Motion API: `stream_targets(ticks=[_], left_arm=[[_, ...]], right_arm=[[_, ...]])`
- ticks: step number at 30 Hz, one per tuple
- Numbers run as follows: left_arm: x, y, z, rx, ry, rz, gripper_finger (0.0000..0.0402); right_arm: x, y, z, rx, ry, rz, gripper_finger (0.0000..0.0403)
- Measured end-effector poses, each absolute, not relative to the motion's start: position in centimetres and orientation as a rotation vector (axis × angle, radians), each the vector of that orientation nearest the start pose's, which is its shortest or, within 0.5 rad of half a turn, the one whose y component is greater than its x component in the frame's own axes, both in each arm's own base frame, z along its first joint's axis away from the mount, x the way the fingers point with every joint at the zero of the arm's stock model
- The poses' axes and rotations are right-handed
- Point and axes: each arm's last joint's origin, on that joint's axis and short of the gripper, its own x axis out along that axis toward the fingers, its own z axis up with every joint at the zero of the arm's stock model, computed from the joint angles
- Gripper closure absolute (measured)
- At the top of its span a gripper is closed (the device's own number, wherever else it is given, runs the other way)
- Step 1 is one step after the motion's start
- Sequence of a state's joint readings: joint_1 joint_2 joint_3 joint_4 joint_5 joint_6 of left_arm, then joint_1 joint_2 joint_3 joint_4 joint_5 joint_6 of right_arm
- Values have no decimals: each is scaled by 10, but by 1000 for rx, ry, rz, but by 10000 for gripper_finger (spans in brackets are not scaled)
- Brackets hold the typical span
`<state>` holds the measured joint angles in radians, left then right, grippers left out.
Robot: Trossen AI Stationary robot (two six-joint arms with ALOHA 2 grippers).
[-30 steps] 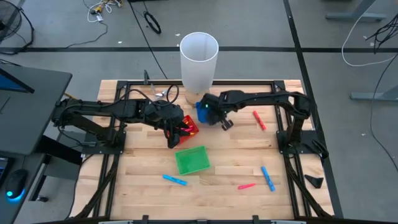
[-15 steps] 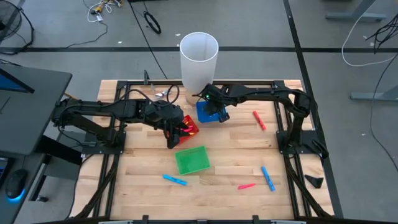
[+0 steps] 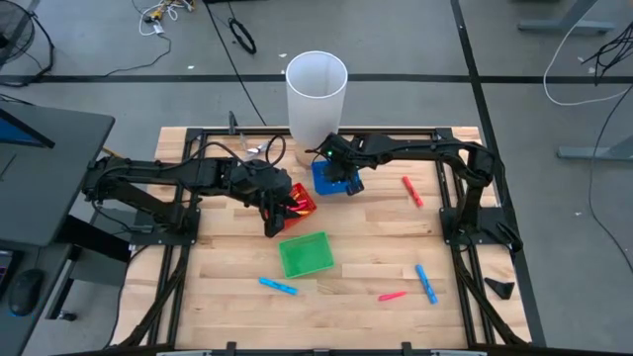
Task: Pick & Place Markers
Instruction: Put the blue pen into the blue bin, then put the pink pen into the blue bin
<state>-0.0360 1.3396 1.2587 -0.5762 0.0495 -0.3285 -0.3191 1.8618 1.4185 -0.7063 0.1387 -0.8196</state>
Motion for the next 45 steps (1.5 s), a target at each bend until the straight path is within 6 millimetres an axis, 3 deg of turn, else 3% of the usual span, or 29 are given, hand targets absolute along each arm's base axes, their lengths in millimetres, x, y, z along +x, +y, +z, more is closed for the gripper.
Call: stream_targets(ticks=[8, 15, 19, 30, 37, 45], left_arm=[[285, -12, 341, -321, 666, 27, 250], [285, -12, 341, -322, 666, 27, 250], [285, -12, 341, -321, 666, 26, 250], [285, -12, 341, -321, 665, 28, 250], [285, -11, 341, -314, 661, 50, 250], [285, -11, 341, -312, 660, 55, 250]], right_arm=[[365, -118, 218, -622, 1227, 96, 240], [365, -116, 218, -612, 1226, 88, 240], [365, -111, 222, -536, 1238, -32, 241], [331, -67, 258, -168, 1311, -124, 241], [311, -37, 267, 59, 1425, -43, 241], [303, -9, 267, 40, 1521, 53, 241]])
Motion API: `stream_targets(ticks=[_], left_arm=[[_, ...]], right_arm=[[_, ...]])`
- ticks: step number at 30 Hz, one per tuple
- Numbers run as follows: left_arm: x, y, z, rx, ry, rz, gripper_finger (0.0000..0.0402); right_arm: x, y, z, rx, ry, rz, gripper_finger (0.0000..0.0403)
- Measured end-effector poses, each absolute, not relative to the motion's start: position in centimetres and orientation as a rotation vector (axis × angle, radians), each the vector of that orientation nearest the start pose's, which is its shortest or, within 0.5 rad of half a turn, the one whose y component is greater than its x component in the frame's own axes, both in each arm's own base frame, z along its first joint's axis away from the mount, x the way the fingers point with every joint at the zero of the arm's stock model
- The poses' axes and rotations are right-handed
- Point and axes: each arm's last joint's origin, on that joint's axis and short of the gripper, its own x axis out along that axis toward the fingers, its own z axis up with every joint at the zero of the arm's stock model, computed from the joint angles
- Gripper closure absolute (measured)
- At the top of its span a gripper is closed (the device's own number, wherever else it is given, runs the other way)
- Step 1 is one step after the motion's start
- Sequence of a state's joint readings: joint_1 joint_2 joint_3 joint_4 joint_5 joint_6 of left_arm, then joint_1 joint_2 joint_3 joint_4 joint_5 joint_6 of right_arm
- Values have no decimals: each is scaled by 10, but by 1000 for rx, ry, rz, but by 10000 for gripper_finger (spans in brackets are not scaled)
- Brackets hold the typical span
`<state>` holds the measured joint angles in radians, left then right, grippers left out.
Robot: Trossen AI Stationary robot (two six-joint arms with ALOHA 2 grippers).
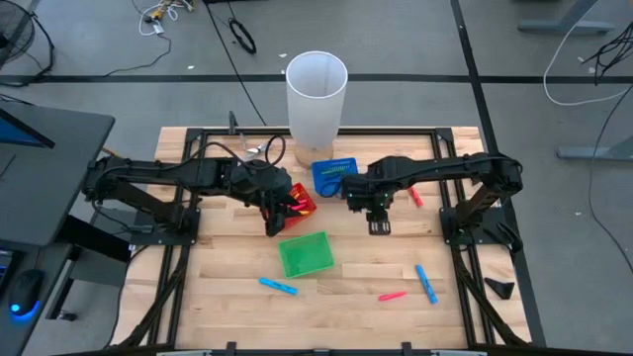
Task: Pick & Place Markers
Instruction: Put the pink pen into the blue bin
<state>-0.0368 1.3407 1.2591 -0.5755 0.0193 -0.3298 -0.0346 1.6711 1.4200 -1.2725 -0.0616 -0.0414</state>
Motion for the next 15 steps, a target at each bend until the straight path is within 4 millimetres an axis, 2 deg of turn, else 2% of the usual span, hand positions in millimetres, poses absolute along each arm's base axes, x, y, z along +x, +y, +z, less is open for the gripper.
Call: stream_targets(ticks=[8, 15], left_arm=[[285, -11, 341, -311, 660, 55, 250], [285, -11, 341, -311, 660, 54, 250]], right_arm=[[302, 19, 267, 46, 1531, 54, 241], [297, 55, 267, 34, 1541, 71, 241]])
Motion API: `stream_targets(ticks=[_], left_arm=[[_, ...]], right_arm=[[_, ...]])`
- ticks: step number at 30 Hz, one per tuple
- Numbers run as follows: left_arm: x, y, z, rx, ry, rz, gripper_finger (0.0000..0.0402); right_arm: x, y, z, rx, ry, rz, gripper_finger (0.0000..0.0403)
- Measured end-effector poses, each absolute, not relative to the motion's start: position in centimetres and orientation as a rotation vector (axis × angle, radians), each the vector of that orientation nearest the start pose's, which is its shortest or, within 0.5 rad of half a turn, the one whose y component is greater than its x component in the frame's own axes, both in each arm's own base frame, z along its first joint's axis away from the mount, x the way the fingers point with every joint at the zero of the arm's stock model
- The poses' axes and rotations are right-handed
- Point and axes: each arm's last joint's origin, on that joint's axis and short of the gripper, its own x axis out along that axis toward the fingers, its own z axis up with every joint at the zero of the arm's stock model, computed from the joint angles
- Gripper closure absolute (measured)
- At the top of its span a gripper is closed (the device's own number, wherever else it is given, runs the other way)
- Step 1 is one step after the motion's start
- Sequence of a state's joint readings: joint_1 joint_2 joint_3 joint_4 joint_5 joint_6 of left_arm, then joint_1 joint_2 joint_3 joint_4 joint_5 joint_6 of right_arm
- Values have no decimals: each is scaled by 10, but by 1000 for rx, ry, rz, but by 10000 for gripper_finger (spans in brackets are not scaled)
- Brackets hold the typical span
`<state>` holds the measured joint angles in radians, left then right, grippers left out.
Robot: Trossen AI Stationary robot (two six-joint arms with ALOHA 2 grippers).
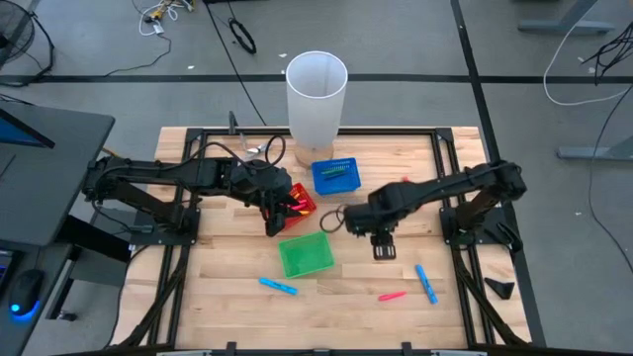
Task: Pick & Place Markers
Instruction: Put the pink pen into the blue bin
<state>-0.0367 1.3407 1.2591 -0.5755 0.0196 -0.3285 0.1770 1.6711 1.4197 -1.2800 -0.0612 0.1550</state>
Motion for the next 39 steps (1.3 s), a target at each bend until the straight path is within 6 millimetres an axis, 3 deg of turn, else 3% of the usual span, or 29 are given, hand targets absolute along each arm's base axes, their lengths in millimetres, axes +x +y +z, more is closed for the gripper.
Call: stream_targets(ticks=[12, 23, 31, 39], left_arm=[[285, -11, 341, -311, 660, 54, 250], [286, -11, 342, -312, 655, 53, 250], [285, -11, 342, -312, 655, 53, 250], [285, -11, 342, -360, 655, 69, 250]], right_arm=[[275, 127, 266, -29, 1555, 140, 241], [243, 180, 266, -80, 1565, 194, 241], [230, 197, 266, -127, 1557, 248, 241], [237, 204, 263, -83, 1505, 259, 241]])
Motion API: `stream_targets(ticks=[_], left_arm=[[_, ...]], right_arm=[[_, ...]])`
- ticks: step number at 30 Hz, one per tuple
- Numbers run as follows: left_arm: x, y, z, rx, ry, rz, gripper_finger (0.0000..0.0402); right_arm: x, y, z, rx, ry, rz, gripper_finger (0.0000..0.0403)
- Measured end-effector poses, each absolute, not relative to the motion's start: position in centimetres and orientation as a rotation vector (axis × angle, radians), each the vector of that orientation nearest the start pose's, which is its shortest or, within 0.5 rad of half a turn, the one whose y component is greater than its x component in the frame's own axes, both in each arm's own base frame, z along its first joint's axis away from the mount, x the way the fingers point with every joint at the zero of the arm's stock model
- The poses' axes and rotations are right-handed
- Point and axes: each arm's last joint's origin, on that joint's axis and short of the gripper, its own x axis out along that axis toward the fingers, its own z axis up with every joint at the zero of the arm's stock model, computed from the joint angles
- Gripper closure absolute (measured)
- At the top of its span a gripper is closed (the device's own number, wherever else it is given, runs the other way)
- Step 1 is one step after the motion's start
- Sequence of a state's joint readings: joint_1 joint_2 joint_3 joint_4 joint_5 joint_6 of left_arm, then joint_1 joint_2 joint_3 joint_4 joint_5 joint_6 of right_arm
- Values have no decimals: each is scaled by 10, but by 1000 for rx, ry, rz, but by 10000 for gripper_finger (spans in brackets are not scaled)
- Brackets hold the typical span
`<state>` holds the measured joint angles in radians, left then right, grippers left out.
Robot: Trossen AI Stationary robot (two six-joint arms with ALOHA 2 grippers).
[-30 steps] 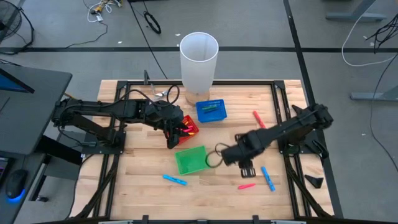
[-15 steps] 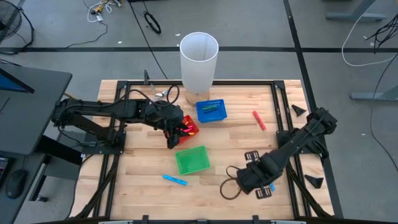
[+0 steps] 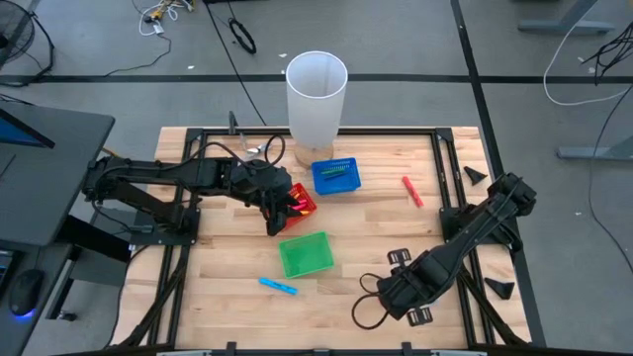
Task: Pick & Place Markers
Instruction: Put the pink pen into the blue bin
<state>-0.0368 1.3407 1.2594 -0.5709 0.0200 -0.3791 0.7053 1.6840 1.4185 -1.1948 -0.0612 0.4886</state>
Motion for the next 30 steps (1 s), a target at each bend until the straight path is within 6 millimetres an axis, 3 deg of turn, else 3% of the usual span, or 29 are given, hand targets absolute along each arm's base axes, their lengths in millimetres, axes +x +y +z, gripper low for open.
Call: stream_targets(ticks=[6, 14, 30], left_arm=[[285, -11, 342, -361, 655, 70, 250], [285, -11, 342, -362, 655, 70, 250], [285, -11, 342, -360, 656, 70, 250]], right_arm=[[239, 216, 232, -64, 1459, 291, 241], [227, 212, 189, -29, 1477, 252, 241], [220, 204, 160, -72, 1420, 211, 241]])
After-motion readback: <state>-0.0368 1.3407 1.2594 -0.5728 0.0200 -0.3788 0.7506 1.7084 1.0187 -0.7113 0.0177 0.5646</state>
